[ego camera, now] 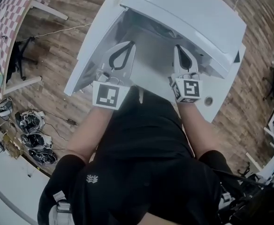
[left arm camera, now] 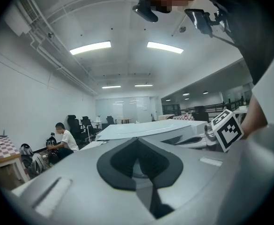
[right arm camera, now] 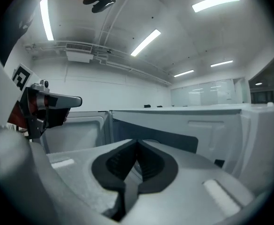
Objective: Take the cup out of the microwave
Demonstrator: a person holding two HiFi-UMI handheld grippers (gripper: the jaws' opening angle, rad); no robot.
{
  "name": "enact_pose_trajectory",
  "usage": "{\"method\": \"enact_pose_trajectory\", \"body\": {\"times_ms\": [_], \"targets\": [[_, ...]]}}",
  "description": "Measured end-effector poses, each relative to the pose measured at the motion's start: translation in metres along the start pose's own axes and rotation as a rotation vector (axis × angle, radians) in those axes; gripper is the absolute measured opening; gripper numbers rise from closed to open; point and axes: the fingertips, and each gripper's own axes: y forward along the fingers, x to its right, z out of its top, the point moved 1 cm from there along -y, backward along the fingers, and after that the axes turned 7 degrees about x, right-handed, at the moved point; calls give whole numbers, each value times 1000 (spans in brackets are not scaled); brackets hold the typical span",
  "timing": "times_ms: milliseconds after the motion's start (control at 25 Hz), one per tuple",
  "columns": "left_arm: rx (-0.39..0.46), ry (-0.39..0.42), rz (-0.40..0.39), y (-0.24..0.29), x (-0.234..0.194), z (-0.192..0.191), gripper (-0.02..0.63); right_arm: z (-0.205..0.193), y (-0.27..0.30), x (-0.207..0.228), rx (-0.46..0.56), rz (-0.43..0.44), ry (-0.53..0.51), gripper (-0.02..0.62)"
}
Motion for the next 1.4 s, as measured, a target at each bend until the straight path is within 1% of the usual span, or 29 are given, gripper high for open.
{"method": "enact_pose_trajectory", "body": {"times_ms": [120,360,400,480,600,720,800,880,1040,1200,1400], "targets": [[6,-16,-30,8,0,-17,6,-9,11,3,-8,-29,-6,7],[-12,-35,-70,19,6,-50,6,-32,25,14,-29,-62,-29,67],[-15,-41,-75,21,6,-55,6,-36,28,17,-28,-70,-27,81],[-18,-47,-85,23,3,-61,6,-41,35,19,-23,-86,-17,145],[-29,-38,-96,25,-3,-66,6,-47,48,18,-23,-100,1,208],[-22,-32,-99,30,-5,-65,6,-54,56,22,-34,-111,5,253],[-14,-40,-99,34,-7,-65,6,-60,62,26,-40,-117,11,270],[-20,-33,-106,38,-8,-65,6,-64,69,28,-40,-118,15,308],[-28,-24,-118,46,-8,-68,6,-72,79,34,-41,-109,6,339],[-40,-23,-130,52,-7,-73,6,-82,89,36,-50,-97,25,382],[-29,-40,-127,62,-8,-73,6,-89,101,38,-56,-78,25,394]]}}
